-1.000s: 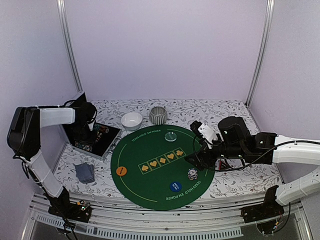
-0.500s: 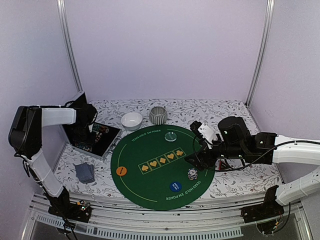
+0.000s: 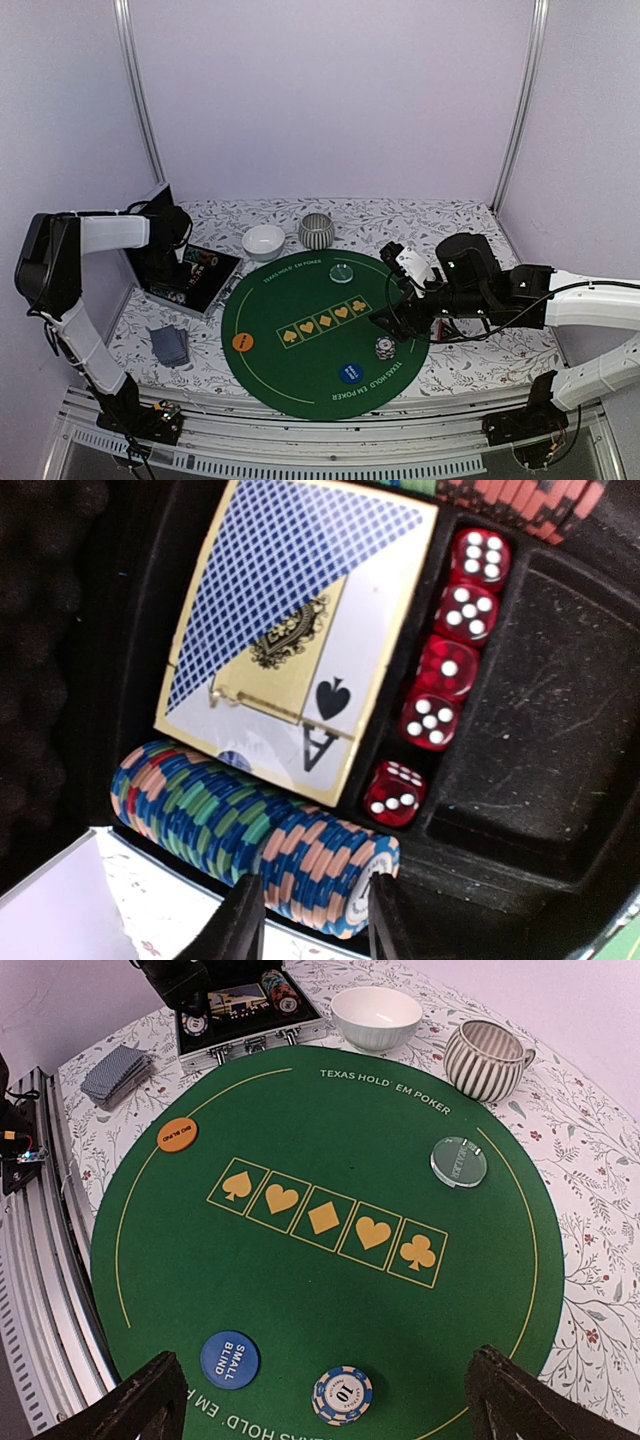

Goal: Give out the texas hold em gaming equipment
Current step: Pick up the pile of poker chips from the chip case.

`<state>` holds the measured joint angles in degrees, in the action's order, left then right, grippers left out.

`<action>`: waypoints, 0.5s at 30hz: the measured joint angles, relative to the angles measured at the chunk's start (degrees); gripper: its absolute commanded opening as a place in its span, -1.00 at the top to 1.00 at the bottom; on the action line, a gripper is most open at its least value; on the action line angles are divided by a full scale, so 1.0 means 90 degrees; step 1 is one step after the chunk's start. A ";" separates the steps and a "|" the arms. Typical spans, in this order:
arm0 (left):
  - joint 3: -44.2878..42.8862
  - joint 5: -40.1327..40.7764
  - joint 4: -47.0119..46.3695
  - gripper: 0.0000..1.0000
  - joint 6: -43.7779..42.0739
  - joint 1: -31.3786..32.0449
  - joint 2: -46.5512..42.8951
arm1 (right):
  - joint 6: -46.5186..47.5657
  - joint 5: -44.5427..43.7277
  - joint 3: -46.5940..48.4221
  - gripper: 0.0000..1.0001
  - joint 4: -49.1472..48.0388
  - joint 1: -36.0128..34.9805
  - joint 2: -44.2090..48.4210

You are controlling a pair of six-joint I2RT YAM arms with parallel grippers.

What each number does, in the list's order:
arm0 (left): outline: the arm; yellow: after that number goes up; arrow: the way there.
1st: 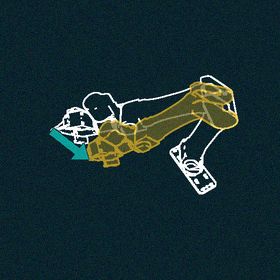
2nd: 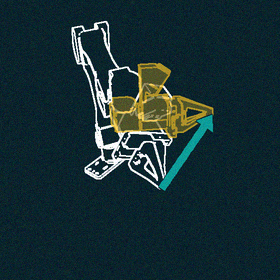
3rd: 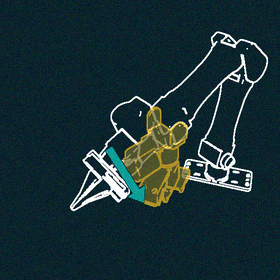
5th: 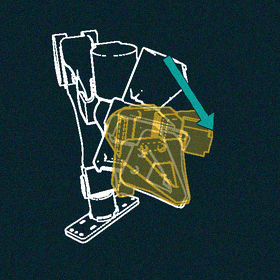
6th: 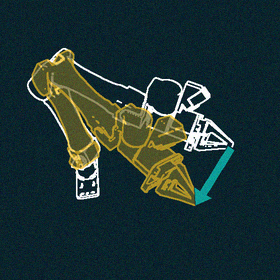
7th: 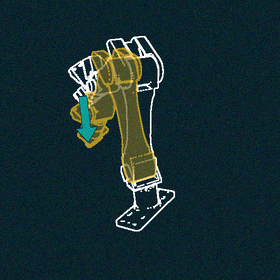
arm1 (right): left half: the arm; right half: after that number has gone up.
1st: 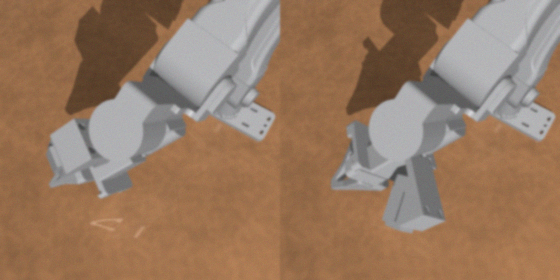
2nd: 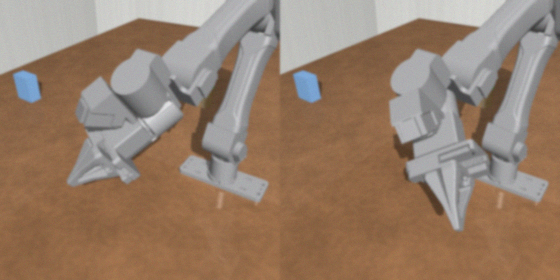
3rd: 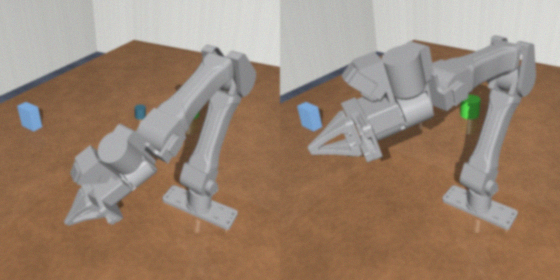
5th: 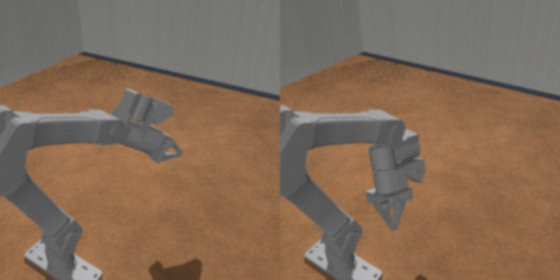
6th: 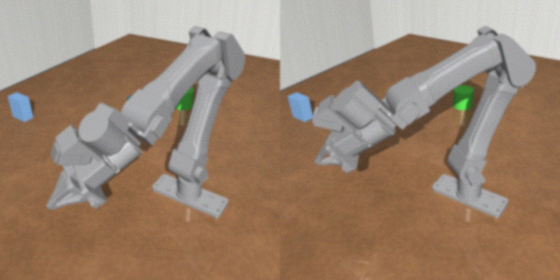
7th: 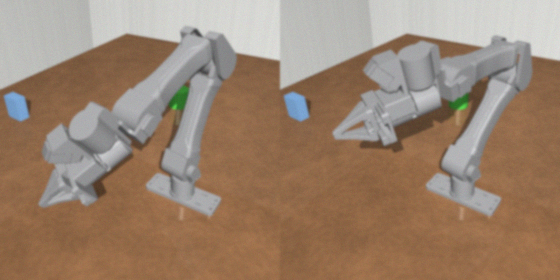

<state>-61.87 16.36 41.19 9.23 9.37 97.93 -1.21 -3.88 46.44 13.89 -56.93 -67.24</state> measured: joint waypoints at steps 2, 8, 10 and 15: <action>0.0000 -0.0061 0.0002 0.28 -0.0007 0.0005 -0.0024 | 0.0000 0.0002 0.0000 -0.98 0.0000 0.0000 0.0000; 0.0007 -0.0121 0.0007 0.31 -0.0029 0.0097 -0.0068 | 0.0000 0.0015 0.0000 -0.98 0.0002 0.0000 0.0000; 0.0012 -0.0131 0.0005 0.33 -0.0032 0.0104 -0.0078 | 0.0000 0.0024 0.0000 -0.98 0.0005 0.0000 0.0000; 0.0017 -0.0182 0.0000 0.33 -0.0061 0.0143 -0.0097 | 0.0000 0.0066 0.0000 -0.98 0.0032 0.0000 0.0000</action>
<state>-61.71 14.72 41.19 8.69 10.66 97.06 -1.21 -3.29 46.44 14.17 -56.93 -67.24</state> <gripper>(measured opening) 0.338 0.989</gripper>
